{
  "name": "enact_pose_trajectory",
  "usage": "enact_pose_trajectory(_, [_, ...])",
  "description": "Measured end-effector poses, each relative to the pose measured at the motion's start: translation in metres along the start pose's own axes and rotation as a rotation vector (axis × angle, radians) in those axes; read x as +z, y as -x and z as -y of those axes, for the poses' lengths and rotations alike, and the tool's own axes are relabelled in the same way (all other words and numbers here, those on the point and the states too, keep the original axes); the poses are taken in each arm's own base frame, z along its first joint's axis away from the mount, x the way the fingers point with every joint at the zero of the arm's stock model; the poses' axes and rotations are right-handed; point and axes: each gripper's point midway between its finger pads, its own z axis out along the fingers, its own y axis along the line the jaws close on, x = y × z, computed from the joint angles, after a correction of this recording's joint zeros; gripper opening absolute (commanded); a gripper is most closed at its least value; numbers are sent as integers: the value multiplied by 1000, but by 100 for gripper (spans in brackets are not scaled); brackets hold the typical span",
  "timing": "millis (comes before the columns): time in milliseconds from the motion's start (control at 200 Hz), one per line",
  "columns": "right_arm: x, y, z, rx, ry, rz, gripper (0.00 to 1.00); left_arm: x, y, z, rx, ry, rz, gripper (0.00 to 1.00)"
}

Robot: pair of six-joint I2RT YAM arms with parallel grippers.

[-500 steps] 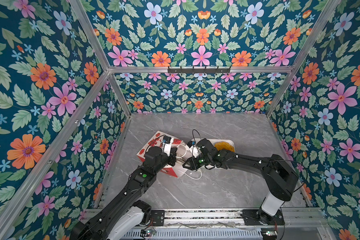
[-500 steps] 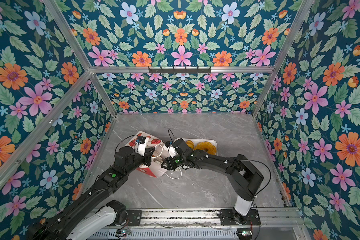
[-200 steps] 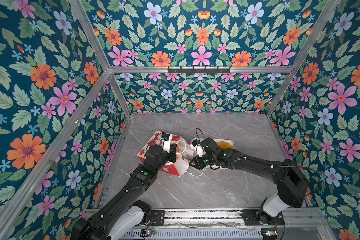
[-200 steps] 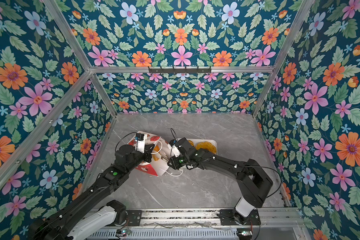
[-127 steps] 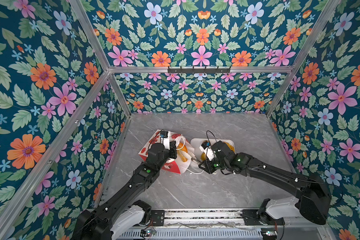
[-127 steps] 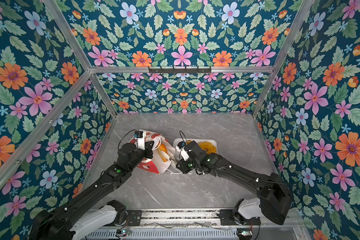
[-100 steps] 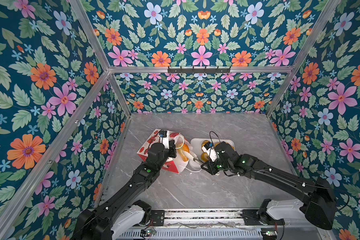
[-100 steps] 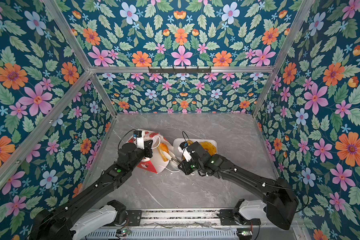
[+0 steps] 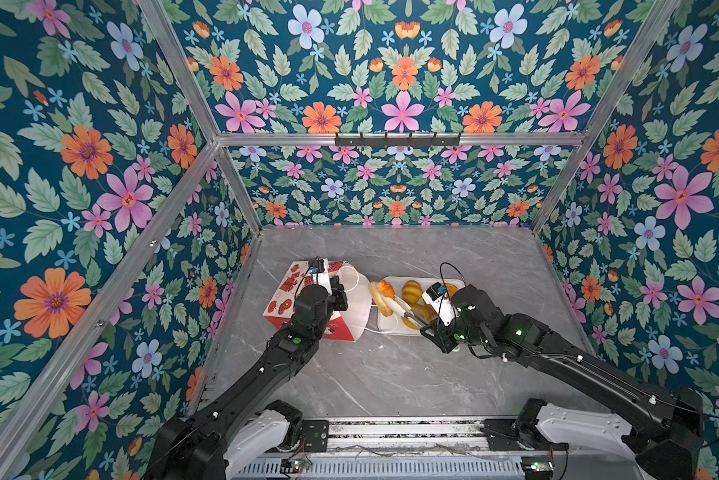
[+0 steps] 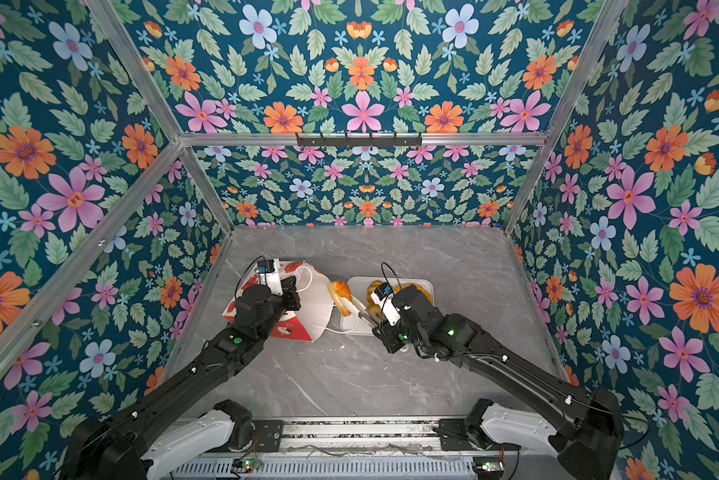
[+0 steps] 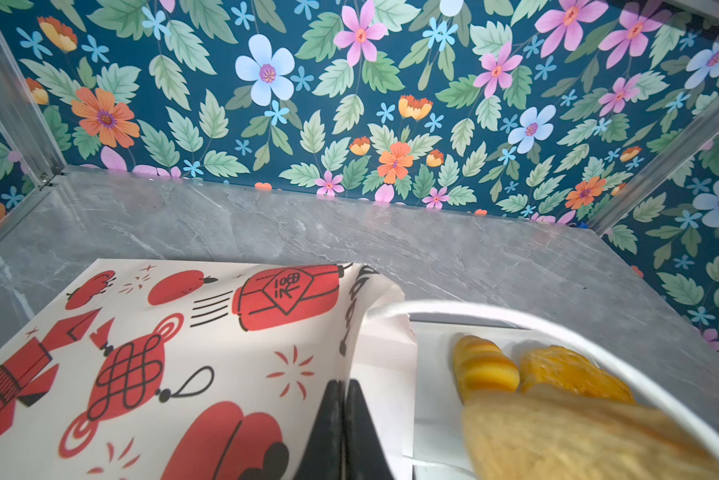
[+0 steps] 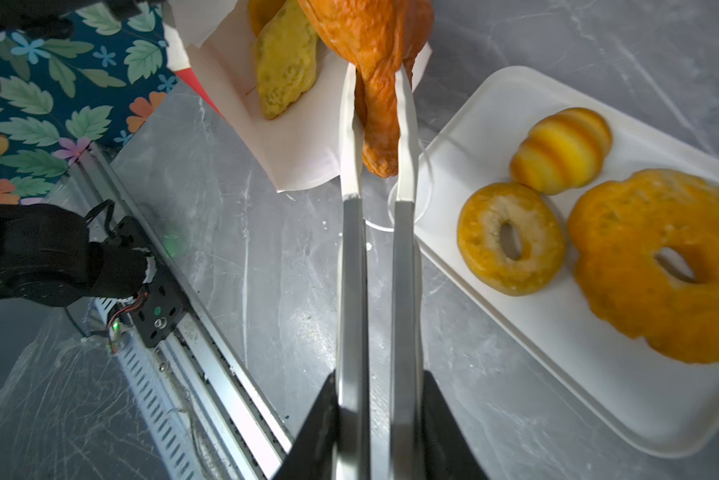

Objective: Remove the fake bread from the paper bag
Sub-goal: 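Pull the orange bread out of the bag and carry it over the tray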

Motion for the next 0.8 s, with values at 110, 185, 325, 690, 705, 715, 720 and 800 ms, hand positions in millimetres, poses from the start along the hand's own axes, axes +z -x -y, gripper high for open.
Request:
enact_pose_trajectory(110, [-8, 2, 18, -11, -84, -3, 25, -4, -1, -6, -3, 13, 6, 7])
enact_pose_trajectory(185, [-12, 3, 32, -14, -150, -15, 25, -7, -3, -8, -4, 19, 8, 8])
enact_pose_trajectory(325, [-18, -2, 65, -17, -308, -58, 25, -13, -4, -13, -7, 27, 17, 8])
enact_pose_trajectory(690, [-29, -20, 114, -90, -593, -208, 26, -20, -7, -19, -14, 36, 28, 8])
enact_pose_trajectory(705, [-29, -21, 115, -91, -599, -212, 26, -20, -7, -19, -14, 36, 29, 8])
enact_pose_trajectory(715, [-30, -22, 115, -92, -603, -215, 26, -20, -8, -20, -14, 37, 28, 8])
enact_pose_trajectory(720, [-30, -22, 116, -93, -606, -217, 26, -20, -8, -20, -14, 37, 28, 8])
enact_pose_trajectory(800, [-33, -26, 120, -100, -636, -238, 26, -20, -9, -21, -14, 38, 26, 8])
